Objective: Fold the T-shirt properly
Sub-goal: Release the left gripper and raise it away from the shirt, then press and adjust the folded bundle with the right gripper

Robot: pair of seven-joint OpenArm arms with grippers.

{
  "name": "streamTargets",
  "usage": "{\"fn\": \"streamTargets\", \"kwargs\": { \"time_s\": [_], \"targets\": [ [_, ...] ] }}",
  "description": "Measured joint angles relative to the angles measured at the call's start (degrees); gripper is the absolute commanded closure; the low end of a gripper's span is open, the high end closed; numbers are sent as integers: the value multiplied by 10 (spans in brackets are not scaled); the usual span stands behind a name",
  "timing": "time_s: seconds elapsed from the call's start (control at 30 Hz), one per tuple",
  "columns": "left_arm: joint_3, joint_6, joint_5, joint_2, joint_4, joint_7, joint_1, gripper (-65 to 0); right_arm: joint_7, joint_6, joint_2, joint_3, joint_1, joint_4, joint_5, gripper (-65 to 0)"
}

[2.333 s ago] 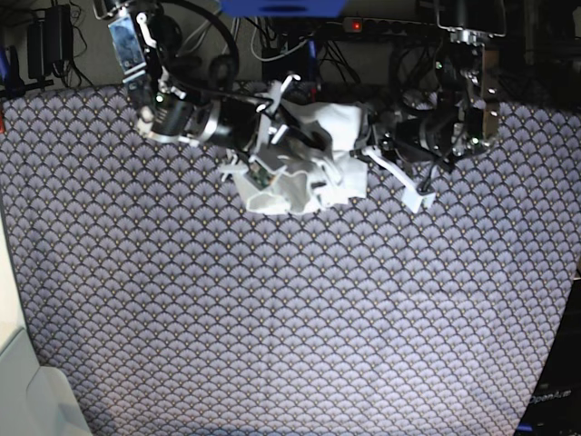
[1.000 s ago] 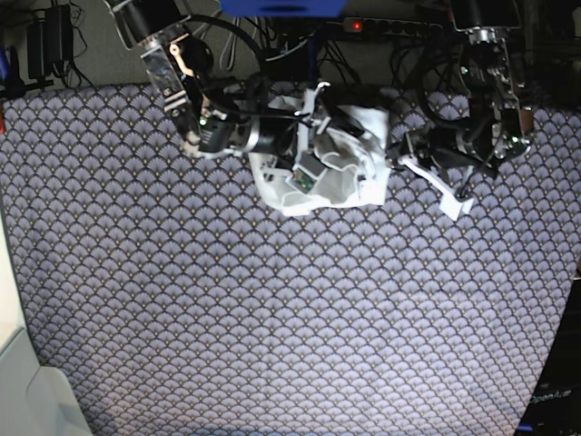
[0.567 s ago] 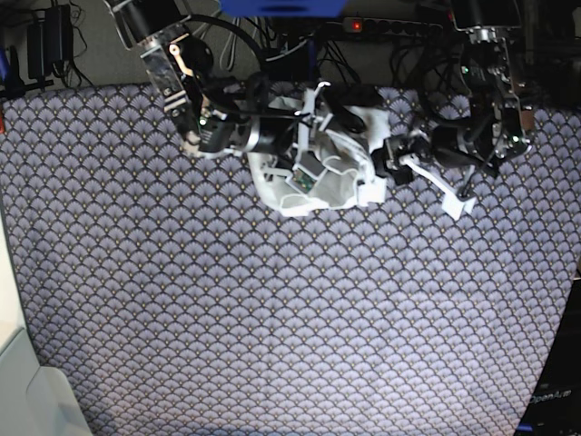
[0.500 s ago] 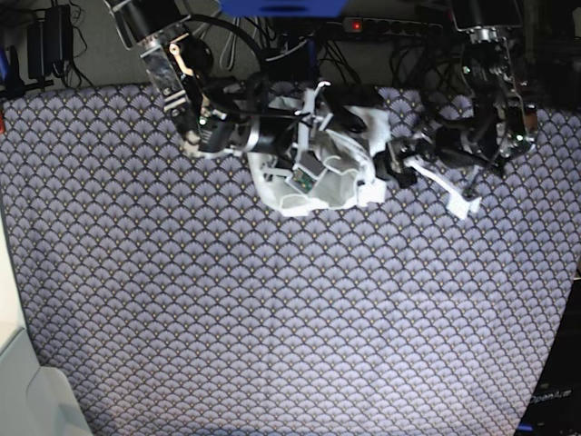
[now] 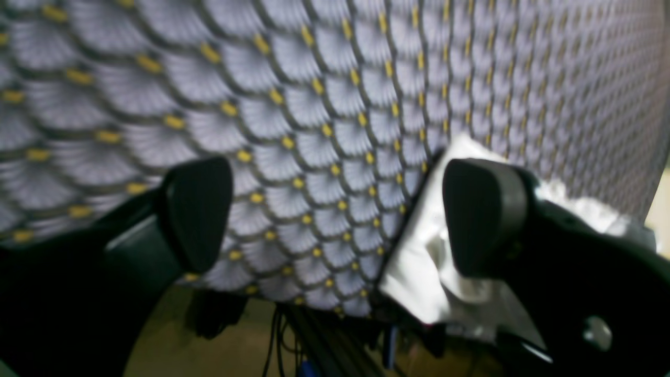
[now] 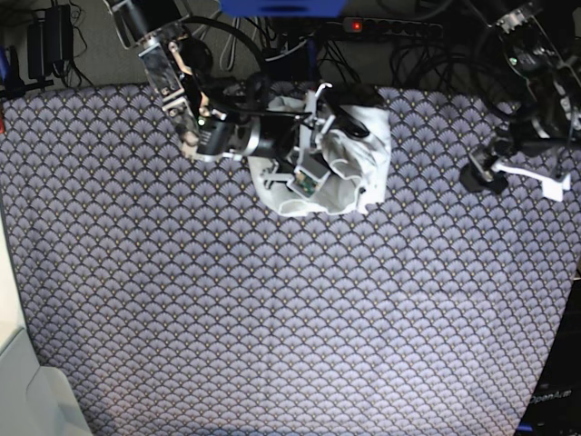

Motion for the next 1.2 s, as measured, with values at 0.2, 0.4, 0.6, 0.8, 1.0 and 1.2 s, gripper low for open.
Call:
{"fn": "streamTargets", "kwargs": {
  "time_s": [0.2,0.4,0.6,0.8,1.0,1.2],
  "targets": [
    [-62,0,1,3,1,2,4,-624,0,0,0,-13,0,0,0,-422],
    [-64,0,0,4,1,6,18,-624,0,0,-3,-13,4,-5,0,-423],
    [-64,0,0,4,1,4,21,-624,-1,0,4,-17,7,28,-1,-422],
    [-64,0,0,4,1,4,23,-624,-4,-4,30,-105,1,49,0,-422],
    [-65,0,0,12,1,2,23,-624,-2,-2,30,-115,5,49,0,-421],
    [-65,0,0,13,1,2,23,-624,0,-2,53,-116,11,94,-1,-420]
  ]
}}
